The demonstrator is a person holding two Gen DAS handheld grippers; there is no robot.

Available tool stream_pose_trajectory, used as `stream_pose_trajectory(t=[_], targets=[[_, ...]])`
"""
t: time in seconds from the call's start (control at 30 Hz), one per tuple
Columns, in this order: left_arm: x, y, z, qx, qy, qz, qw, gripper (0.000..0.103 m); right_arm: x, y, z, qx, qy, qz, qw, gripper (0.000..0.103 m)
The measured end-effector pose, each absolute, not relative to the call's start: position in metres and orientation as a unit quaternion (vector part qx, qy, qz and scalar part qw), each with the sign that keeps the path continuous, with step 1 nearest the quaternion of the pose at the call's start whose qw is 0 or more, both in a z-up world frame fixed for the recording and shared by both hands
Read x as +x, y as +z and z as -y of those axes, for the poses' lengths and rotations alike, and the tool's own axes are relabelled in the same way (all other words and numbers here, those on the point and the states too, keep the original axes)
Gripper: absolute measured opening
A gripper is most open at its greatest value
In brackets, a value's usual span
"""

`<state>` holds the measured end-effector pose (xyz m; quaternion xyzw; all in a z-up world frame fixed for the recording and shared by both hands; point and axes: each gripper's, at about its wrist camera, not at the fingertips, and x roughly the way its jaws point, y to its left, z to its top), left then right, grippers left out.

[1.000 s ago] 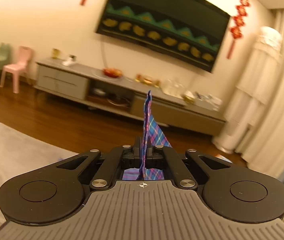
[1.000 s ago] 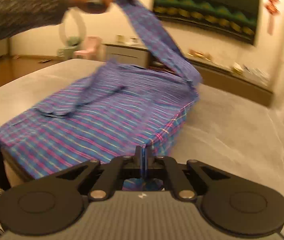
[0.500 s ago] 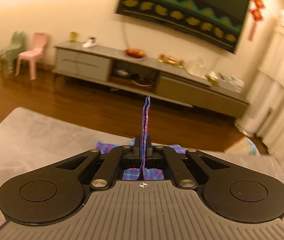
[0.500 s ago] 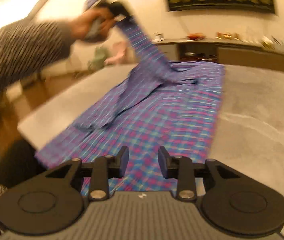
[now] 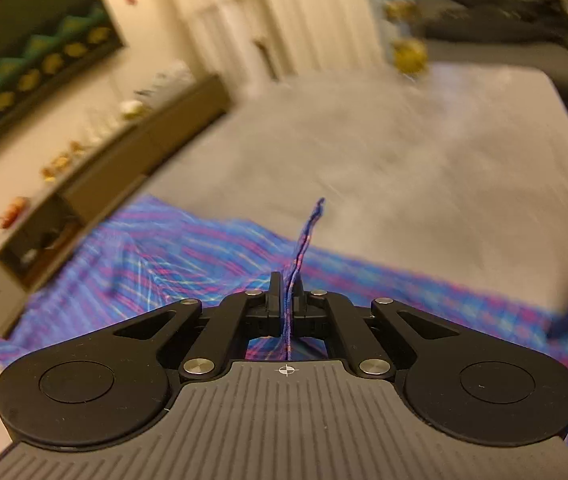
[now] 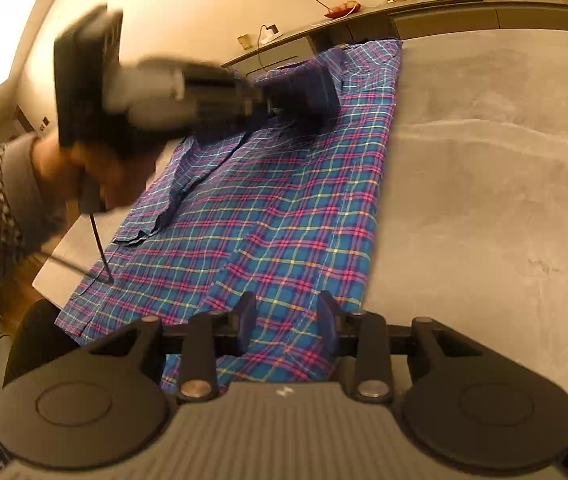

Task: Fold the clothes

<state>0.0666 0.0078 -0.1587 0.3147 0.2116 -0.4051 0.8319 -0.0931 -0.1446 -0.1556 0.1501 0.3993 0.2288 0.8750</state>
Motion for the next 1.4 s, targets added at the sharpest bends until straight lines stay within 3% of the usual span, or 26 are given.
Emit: stream_pose_trajectory(t=[0.13,0.23,0.3,0.43,0.5,0.53,0.6,0.77,0.83,0.87,0.9,0.97,1.4], targets=[[0.060,-0.178,-0.011,0.344,-0.397,-0.216,0.823,0.000,-0.084,-0.149,0.148,0.154,0.248,-0.397,0.870,0.038],[0.075,-0.167,-0.021,0.301,-0.363,-0.217,0.855,0.000,-0.066,-0.125,0.161,0.162,0.269,-0.375,0.872,0.038],[0.088,-0.150,-0.031,0.263,-0.347,-0.203,0.877,0.000,-0.044,-0.102,0.176,0.177,0.284,-0.353,0.874,0.047],[0.101,-0.111,-0.047,0.198,-0.332,-0.167,0.907,0.000,0.026,-0.056,0.207,0.217,0.298,-0.318,0.873,0.055],[0.096,-0.095,-0.050,0.185,-0.343,-0.154,0.908,0.000,0.075,-0.041,0.218,0.238,0.301,-0.307,0.871,0.069],[0.093,-0.090,-0.051,0.181,-0.353,-0.148,0.906,0.000,0.104,-0.038,0.222,0.249,0.300,-0.311,0.867,0.071],[0.086,-0.087,-0.049,0.182,-0.377,-0.144,0.897,0.000,0.164,-0.042,0.219,0.251,0.287,-0.324,0.866,0.077],[0.076,-0.102,-0.031,0.209,-0.404,-0.153,0.877,0.000,0.296,-0.101,0.173,0.187,0.258,-0.414,0.853,0.077],[0.079,-0.110,-0.025,0.210,-0.408,-0.159,0.874,0.000,0.328,-0.129,0.156,0.177,0.256,-0.442,0.841,0.072],[0.078,-0.114,-0.024,0.210,-0.409,-0.161,0.874,0.000,0.341,-0.141,0.150,0.185,0.265,-0.450,0.832,0.062],[0.080,-0.118,-0.023,0.209,-0.411,-0.165,0.872,0.000,0.343,-0.148,0.146,0.190,0.275,-0.449,0.829,0.036],[0.083,-0.125,-0.024,0.207,-0.418,-0.170,0.868,0.000,0.353,-0.156,0.140,0.183,0.280,-0.446,0.830,0.002],[0.085,-0.183,-0.007,0.228,-0.449,-0.251,0.826,0.000,0.365,-0.165,0.152,0.164,0.253,-0.418,0.857,0.002]])
